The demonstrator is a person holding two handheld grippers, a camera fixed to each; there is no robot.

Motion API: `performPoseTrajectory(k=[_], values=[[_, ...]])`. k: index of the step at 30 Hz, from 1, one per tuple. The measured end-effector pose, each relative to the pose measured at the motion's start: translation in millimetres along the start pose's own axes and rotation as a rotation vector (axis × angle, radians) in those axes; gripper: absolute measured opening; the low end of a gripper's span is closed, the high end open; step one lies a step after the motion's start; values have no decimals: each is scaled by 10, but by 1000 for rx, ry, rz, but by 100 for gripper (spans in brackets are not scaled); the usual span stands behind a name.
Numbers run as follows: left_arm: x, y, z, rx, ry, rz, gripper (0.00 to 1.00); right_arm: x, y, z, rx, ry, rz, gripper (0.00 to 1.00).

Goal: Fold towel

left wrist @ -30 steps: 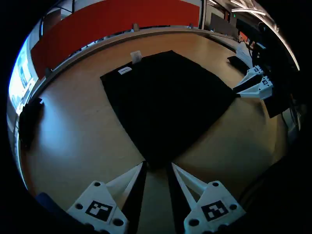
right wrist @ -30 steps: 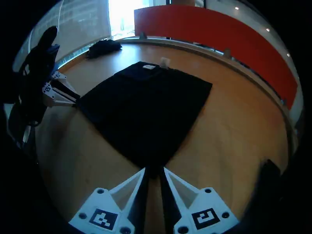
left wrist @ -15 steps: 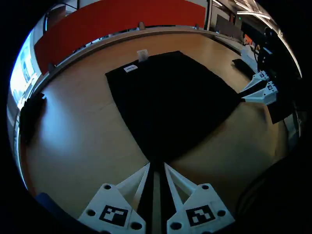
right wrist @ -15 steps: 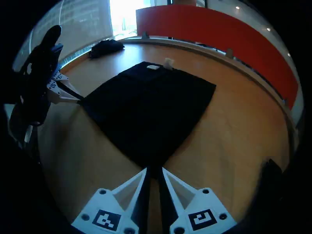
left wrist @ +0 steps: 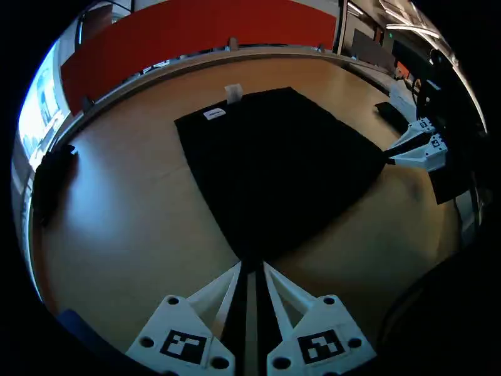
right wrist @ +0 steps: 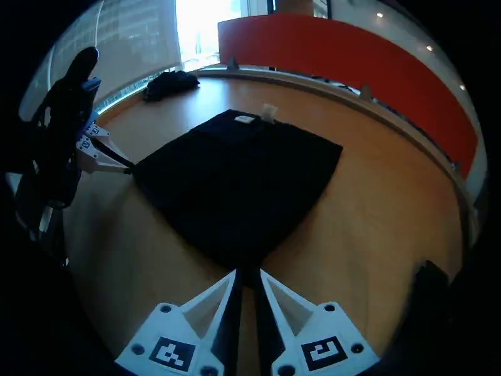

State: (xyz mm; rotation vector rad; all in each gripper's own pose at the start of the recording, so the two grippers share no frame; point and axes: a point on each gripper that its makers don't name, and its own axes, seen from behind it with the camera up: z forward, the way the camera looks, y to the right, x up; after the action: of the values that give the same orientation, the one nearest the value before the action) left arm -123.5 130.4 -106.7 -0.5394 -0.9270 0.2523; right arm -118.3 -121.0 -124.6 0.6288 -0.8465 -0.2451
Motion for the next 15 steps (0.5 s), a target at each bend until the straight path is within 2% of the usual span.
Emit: performPoseTrajectory(k=[15], values=[[42, 129, -378, -13, 13, -72, 8, 219, -87, -387, 16, 28, -3, 12]])
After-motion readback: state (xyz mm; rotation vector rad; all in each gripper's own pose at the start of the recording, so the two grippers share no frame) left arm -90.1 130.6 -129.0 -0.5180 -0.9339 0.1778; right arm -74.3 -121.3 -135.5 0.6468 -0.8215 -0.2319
